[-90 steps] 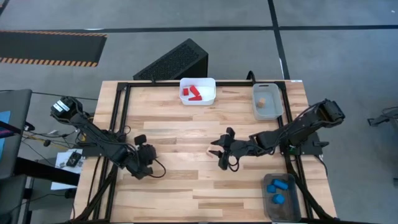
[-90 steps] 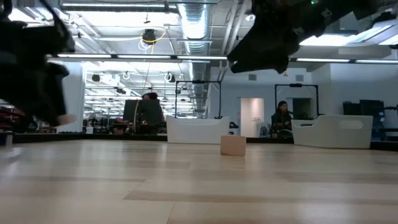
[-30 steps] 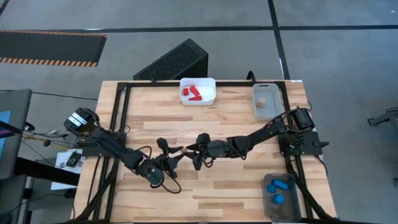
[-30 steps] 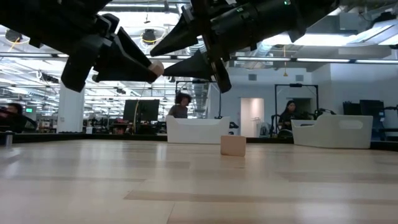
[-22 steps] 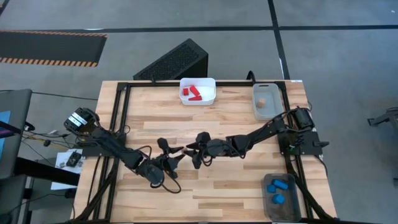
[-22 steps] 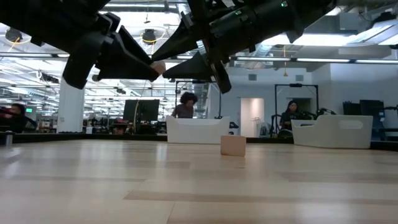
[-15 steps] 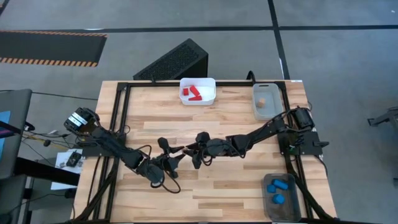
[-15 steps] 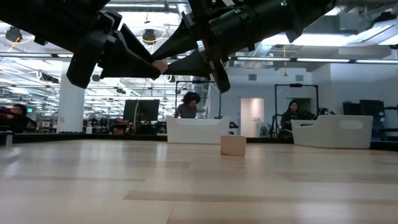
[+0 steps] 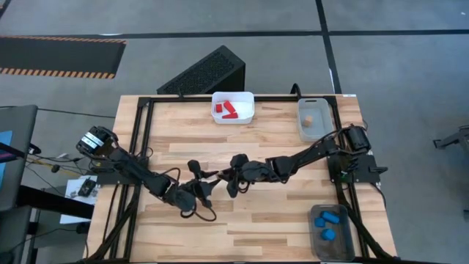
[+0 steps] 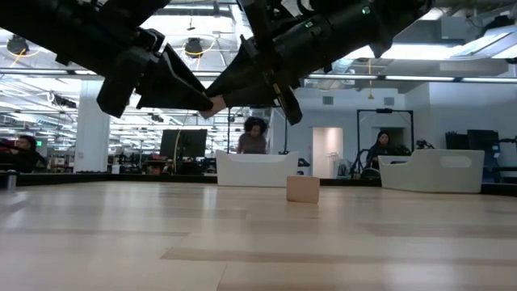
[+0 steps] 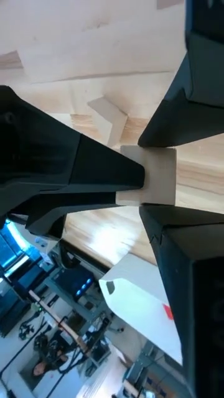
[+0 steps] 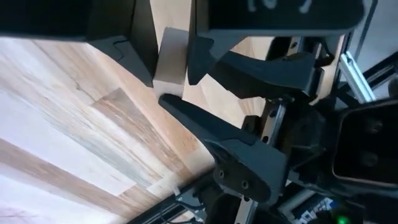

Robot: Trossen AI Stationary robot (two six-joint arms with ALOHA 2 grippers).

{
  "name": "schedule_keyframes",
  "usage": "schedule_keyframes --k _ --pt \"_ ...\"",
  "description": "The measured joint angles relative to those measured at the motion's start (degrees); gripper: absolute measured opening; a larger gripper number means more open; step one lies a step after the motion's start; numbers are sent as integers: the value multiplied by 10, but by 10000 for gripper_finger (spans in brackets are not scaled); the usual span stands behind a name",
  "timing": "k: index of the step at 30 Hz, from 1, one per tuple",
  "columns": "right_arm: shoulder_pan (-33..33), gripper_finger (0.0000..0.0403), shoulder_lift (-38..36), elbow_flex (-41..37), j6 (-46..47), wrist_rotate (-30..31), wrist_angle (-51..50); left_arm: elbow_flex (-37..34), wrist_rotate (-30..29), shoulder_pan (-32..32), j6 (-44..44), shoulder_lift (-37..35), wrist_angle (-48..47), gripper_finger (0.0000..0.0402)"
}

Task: Sort & place blocks by color
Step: Put the left brown block into the gray bin

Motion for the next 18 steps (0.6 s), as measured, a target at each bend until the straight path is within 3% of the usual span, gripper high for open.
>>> schedule_keyframes --k 4,11,18 --pt "-4 71 0 -4 -17 -3 -67 5 -4 0 -39 -3 9 120" --pt "-7 71 -55 -1 -18 39 -208 2 14 0 -155 -1 -99 120" --pt "-2 71 -154 -11 18 164 -414 2 31 -1 -197 -1 -133 121"
